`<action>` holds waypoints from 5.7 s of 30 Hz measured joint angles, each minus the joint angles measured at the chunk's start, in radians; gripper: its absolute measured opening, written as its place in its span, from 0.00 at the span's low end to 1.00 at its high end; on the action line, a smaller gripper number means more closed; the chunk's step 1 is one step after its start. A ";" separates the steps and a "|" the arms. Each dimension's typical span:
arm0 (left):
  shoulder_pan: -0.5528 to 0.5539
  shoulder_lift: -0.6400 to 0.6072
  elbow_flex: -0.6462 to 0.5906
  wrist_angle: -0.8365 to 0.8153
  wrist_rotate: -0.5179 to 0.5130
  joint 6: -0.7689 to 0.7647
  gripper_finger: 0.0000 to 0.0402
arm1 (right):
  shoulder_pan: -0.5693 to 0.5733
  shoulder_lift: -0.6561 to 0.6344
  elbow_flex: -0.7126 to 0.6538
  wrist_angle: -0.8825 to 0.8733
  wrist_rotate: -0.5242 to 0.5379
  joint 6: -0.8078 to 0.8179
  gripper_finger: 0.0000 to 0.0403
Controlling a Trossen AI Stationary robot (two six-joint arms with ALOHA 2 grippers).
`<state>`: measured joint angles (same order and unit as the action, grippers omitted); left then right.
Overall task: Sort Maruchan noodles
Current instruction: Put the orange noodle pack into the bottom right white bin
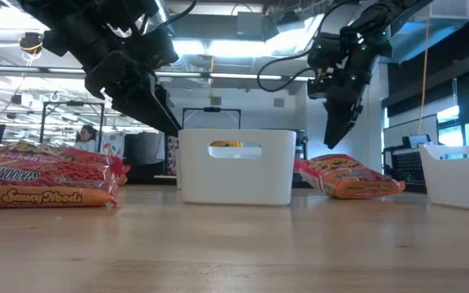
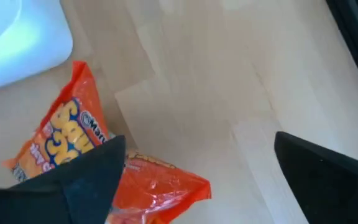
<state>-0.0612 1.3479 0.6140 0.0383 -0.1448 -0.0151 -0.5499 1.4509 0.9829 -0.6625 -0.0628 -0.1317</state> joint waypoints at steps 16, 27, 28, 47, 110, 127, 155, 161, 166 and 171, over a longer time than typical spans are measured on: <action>0.000 0.000 0.000 0.000 0.001 0.000 0.60 | -0.078 0.095 0.000 0.055 -0.367 -0.118 0.85; 0.000 0.000 0.000 0.000 0.001 0.018 0.60 | -0.100 0.247 -0.001 0.052 -0.525 -0.172 0.84; 0.000 0.000 0.000 0.000 0.001 0.018 0.60 | -0.095 0.261 -0.001 0.042 -0.523 -0.174 0.84; 0.000 0.000 0.000 0.001 0.001 0.019 0.60 | 0.015 0.336 0.000 -0.118 -0.559 -0.159 0.70; 0.000 0.000 0.000 0.001 0.003 0.019 0.60 | 0.722 -0.474 -0.056 -0.411 0.206 0.549 0.09; 0.000 0.000 0.000 0.026 -0.003 0.007 0.60 | 0.898 -0.474 -0.219 -0.437 0.329 0.704 0.09; -0.001 0.000 0.000 0.031 -0.003 -0.005 0.60 | 0.718 -0.395 -0.326 -0.367 0.454 0.629 0.09; -0.001 0.000 0.000 0.026 -0.002 -0.005 0.60 | 0.699 -0.372 -0.326 -0.365 0.452 0.616 0.09; -0.001 0.000 0.000 0.026 -0.002 -0.005 0.60 | 0.700 -0.366 -0.326 -0.357 0.457 0.616 0.09; -0.001 0.000 0.000 0.026 0.009 -0.005 0.60 | 0.700 -0.366 -0.326 -0.352 0.462 0.616 0.10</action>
<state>-0.0620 1.3479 0.6136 0.0639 -0.1361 -0.0196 0.1497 1.0847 0.6571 -1.0144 0.3992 0.4846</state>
